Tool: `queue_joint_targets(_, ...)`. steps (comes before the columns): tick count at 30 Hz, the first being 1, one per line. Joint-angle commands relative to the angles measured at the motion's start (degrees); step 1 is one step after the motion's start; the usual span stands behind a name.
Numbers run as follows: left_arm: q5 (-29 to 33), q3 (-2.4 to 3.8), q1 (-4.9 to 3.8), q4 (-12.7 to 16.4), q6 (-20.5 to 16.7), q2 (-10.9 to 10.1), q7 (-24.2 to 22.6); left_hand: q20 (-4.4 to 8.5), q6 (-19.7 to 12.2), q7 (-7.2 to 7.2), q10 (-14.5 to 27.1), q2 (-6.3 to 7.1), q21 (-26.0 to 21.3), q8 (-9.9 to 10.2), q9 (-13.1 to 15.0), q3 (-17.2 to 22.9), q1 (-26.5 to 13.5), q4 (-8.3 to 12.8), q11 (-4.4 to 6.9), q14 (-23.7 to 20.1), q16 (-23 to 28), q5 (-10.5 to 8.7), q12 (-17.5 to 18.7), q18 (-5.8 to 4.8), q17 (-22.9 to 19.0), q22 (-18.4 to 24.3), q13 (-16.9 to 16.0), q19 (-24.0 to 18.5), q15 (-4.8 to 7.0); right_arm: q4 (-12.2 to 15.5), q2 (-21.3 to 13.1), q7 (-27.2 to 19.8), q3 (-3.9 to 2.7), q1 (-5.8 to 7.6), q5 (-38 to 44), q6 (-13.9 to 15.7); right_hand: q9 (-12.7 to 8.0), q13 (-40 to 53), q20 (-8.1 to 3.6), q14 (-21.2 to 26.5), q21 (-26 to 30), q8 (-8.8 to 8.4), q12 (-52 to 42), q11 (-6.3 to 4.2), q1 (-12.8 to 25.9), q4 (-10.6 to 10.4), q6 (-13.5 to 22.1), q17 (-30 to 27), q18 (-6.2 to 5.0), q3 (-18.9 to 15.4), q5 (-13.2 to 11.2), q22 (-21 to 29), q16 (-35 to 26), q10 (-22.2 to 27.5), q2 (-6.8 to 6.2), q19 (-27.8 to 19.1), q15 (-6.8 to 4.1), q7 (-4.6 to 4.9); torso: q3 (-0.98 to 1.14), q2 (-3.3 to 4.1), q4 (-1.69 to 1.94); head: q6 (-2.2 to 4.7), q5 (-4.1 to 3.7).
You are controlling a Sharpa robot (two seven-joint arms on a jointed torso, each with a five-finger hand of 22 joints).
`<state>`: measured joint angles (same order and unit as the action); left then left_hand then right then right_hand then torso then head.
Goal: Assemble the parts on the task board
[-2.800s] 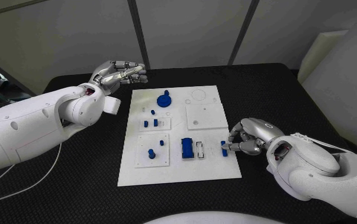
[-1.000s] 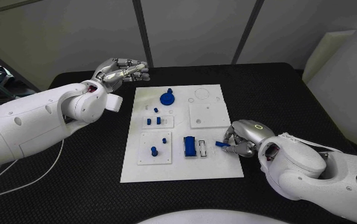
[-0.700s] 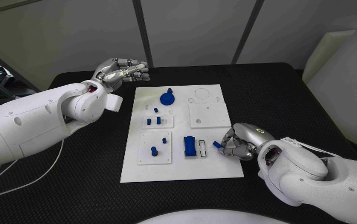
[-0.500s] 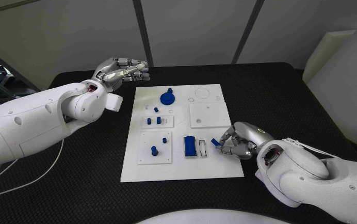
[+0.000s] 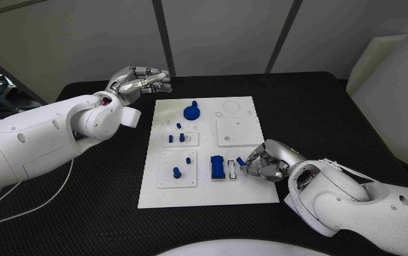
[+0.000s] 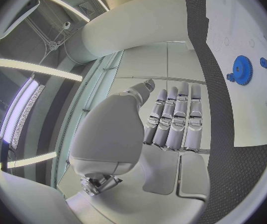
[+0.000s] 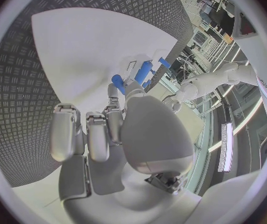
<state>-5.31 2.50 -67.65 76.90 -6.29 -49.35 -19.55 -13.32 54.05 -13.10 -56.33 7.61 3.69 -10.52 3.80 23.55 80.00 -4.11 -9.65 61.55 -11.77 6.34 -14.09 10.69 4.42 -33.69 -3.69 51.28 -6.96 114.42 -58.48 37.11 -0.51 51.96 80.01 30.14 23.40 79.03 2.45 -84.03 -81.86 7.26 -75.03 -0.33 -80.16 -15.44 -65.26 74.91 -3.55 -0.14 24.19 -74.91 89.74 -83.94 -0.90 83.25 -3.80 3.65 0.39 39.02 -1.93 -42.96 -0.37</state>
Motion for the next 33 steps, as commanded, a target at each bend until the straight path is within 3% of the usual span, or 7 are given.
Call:
queue_joint_targets(1,0.2,0.05,-0.09,0.1,0.7,0.1,-0.2,-0.07,-0.5,-0.08,0.2,-0.31,0.0,-0.4,0.0,-0.4,0.0,-0.1,-0.18,0.5,0.4,0.05,0.2,-0.18,0.0,0.1,0.0,0.3,-0.05,-0.6,0.8,-0.4,-0.01,0.06,-5.1,-2.2,0.3,1.5,-0.17,-6.0,-0.1,0.07,0.0,-0.52,1.6,-0.9,-0.8,15.1,0.93,-0.4,5.1,-5.0,0.3,-1.0,-0.42,0.2,-0.40,-0.08,-0.03,0.03,0.06,-0.20,-0.04)
queue_joint_targets(2,0.2,0.05,-0.09,0.1,0.8,0.1,-0.2,-0.07,-0.5,-0.08,0.2,-0.33,0.1,-0.4,0.0,-0.4,0.0,0.0,-0.18,0.5,0.4,0.05,0.2,-0.18,0.0,0.1,0.0,0.3,-0.05,-0.8,1.1,-0.3,-0.01,0.06,-5.4,-2.5,0.4,1.5,-0.21,-6.0,-0.1,0.06,0.1,-0.53,2.1,-0.9,-0.9,15.1,0.93,-0.7,6.4,-5.0,0.3,-1.0,-0.73,0.2,-0.46,-0.14,-0.02,0.03,0.05,-0.21,-0.03)
queue_joint_targets(5,0.2,0.05,-0.09,0.1,0.8,0.1,-0.2,-0.06,-0.5,-0.07,0.2,-0.37,0.1,-0.4,0.0,-0.3,0.1,0.0,-0.18,0.5,0.4,0.07,0.2,-0.18,0.0,0.2,0.0,0.3,-0.05,-1.3,1.9,0.1,-0.01,0.07,-6.3,-3.1,0.6,1.5,-0.25,-6.0,-0.1,0.18,0.0,-0.56,2.8,-1.1,-1.2,15.1,0.92,-1.1,7.1,-5.0,0.3,-1.1,-0.76,0.2,-0.49,-0.23,0.02,0.04,0.02,-0.18,0.01)
queue_joint_targets(24,0.2,0.05,-0.09,0.0,1.0,0.2,0.0,-0.06,-0.5,-0.07,0.2,-0.44,0.1,-0.4,0.0,-0.3,0.2,0.0,-0.17,0.5,0.5,0.09,0.2,-0.18,0.0,0.3,0.0,0.4,-0.04,-1.9,3.7,0.5,-0.01,0.07,-5.8,-2.9,0.7,1.6,-0.29,-6.0,-0.1,0.28,0.0,-0.62,3.4,-1.1,-1.4,15.1,0.93,-1.5,7.0,-5.1,0.3,-1.1,-0.89,0.2,-0.54,-0.30,0.03,-0.01,-0.02,-0.22,0.23)
queue_joint_targets(33,0.2,0.05,-0.09,0.0,1.1,0.2,0.2,-0.06,-0.5,-0.07,0.2,-0.44,0.1,-0.4,0.0,-0.3,0.2,0.0,-0.17,0.5,0.5,0.09,0.2,-0.18,0.0,0.3,0.0,0.4,-0.04,-1.6,3.9,0.0,-0.01,0.06,-5.0,-2.2,1.0,1.7,-0.34,-6.0,-0.2,0.34,-0.2,-0.65,5.4,-1.2,-1.5,15.1,0.95,-2.7,6.7,-5.2,0.3,-1.3,-1.05,0.3,-0.57,-0.33,0.02,0.01,-0.03,-0.34,0.36)
